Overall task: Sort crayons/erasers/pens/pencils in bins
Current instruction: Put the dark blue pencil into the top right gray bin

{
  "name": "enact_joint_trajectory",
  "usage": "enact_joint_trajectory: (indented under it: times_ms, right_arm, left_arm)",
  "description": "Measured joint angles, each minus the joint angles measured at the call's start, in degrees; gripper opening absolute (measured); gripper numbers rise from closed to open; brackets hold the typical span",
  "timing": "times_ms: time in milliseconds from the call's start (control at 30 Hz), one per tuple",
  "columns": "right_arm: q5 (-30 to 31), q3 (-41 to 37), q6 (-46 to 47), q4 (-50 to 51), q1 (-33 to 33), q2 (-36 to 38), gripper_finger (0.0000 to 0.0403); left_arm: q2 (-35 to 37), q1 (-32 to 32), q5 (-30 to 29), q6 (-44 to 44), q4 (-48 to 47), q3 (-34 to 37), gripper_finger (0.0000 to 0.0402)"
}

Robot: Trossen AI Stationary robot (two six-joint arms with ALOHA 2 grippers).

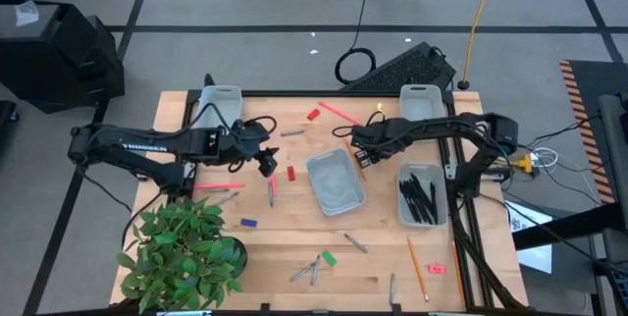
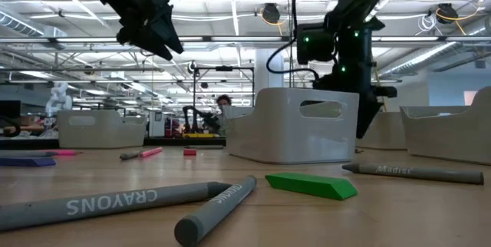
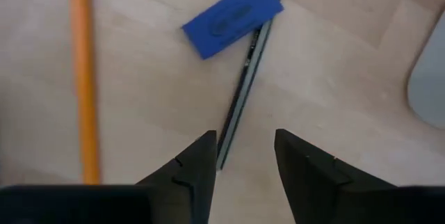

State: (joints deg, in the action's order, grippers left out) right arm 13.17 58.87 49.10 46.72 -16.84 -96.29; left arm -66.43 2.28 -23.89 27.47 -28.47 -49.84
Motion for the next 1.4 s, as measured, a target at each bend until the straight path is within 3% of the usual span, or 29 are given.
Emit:
enact_joint_trajectory:
  times_ms: [567, 767, 867, 1200, 1400]
  right_arm:
    - [-6.9, -8.6, 2.8, -13.2, -5.7, -0.1, 0.0055]
    - [-4.4, -9.2, 2.4, -12.6, -5.5, -0.1, 0.0012]
    - [-2.6, -9.2, 2.3, -12.2, -5.5, 1.0, 0.001]
    - [6.6, -5.8, -0.8, -0.7, -7.2, 14.2, 0.0015]
    - [7.9, -1.5, -9.2, -1.0, -14.0, 20.9, 0.0015]
  left_arm:
    - [0.7, -3.9, 0.8, 3.2, 0.0, 0.0, 0.0223]
    - [3.9, -3.8, 2.4, 4.2, -0.4, 0.0, 0.0223]
    - [6.2, -3.8, 2.4, 4.4, -0.5, -0.1, 0.0223]
    - [10.7, -3.9, 3.0, 4.6, -1.3, -0.1, 0.0223]
    - [10.5, -3.6, 3.1, 4.5, -1.3, -0.1, 0.0223]
